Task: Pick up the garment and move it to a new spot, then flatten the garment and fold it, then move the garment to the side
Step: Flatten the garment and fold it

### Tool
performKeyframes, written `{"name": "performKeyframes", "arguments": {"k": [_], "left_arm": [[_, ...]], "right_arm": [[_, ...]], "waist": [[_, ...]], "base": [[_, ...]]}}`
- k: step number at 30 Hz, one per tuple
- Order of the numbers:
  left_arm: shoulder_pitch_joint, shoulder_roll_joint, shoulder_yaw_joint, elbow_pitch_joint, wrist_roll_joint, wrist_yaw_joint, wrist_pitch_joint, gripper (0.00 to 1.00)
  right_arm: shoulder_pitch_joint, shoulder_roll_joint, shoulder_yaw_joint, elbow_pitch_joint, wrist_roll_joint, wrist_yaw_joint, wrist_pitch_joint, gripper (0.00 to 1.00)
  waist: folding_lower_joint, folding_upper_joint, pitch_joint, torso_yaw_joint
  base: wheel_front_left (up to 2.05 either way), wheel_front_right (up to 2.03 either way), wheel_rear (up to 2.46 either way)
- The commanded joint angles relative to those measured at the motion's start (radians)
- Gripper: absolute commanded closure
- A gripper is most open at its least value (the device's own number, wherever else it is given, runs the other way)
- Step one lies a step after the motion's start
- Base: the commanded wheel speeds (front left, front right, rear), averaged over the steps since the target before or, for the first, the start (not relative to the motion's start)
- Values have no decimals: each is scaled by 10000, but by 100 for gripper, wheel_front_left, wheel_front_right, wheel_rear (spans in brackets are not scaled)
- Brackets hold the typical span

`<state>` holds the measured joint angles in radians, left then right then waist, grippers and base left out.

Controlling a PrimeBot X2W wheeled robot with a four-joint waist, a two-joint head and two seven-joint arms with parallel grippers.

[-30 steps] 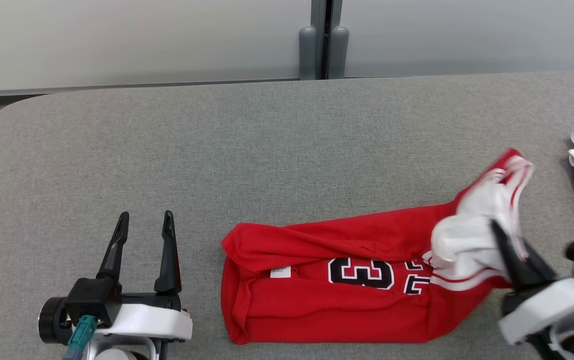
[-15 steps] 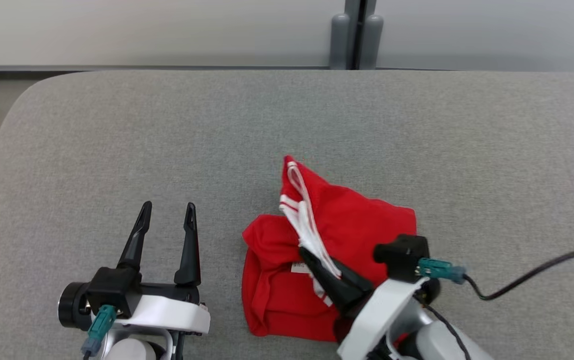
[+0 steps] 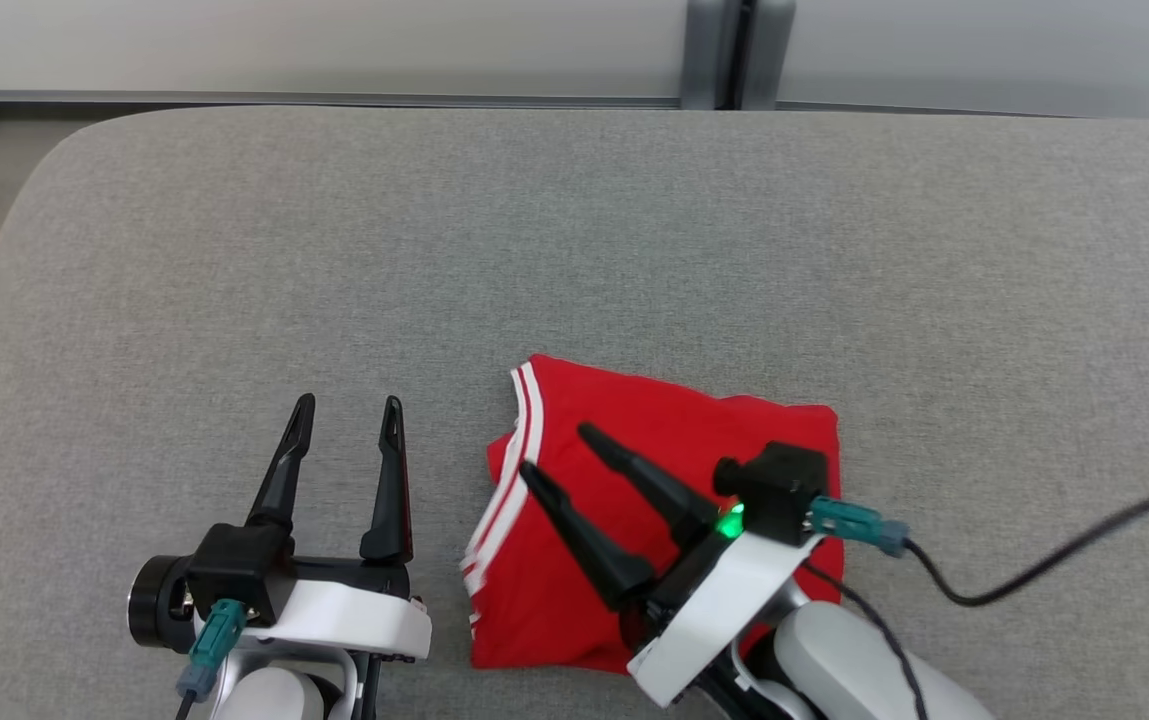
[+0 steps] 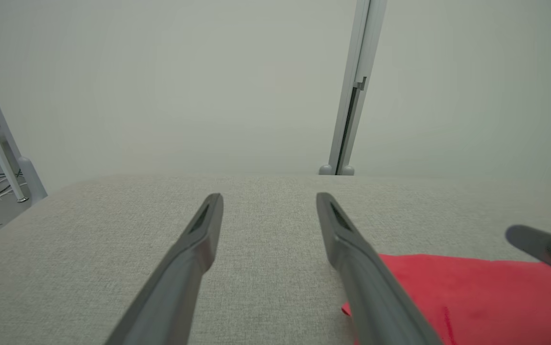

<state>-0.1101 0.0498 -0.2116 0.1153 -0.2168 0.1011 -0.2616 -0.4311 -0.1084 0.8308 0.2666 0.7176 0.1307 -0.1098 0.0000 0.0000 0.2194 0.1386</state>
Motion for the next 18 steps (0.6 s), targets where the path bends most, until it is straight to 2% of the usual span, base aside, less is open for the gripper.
{"name": "performKeyframes", "arguments": {"k": [1,3,7,12,18], "left_arm": [[-135,23,26,43,9,37,-43,0],[-187,26,43,90,72,24,-43,0],[-126,28,172,161,155,46,-43,0],[44,149,387,271,165,-17,-43,0],[348,345,652,334,99,-76,-43,0]], "right_arm": [[-140,-129,18,-111,19,0,-196,0],[-290,-490,-186,-485,88,0,-873,0],[-41,-1118,-1286,-807,-184,0,-1353,0],[909,-1865,-3399,-1100,-854,0,-1517,0],[2431,-2227,-5689,-1121,-1767,0,-1550,0]], "waist": [[0,0,0,-61],[0,0,-34,-217],[0,0,-171,-469],[0,0,-395,-746],[0,0,-775,-1016]], "base": [[0,0,0],[0,0,0],[0,0,0],[0,0,0],[0,0,0]]}}
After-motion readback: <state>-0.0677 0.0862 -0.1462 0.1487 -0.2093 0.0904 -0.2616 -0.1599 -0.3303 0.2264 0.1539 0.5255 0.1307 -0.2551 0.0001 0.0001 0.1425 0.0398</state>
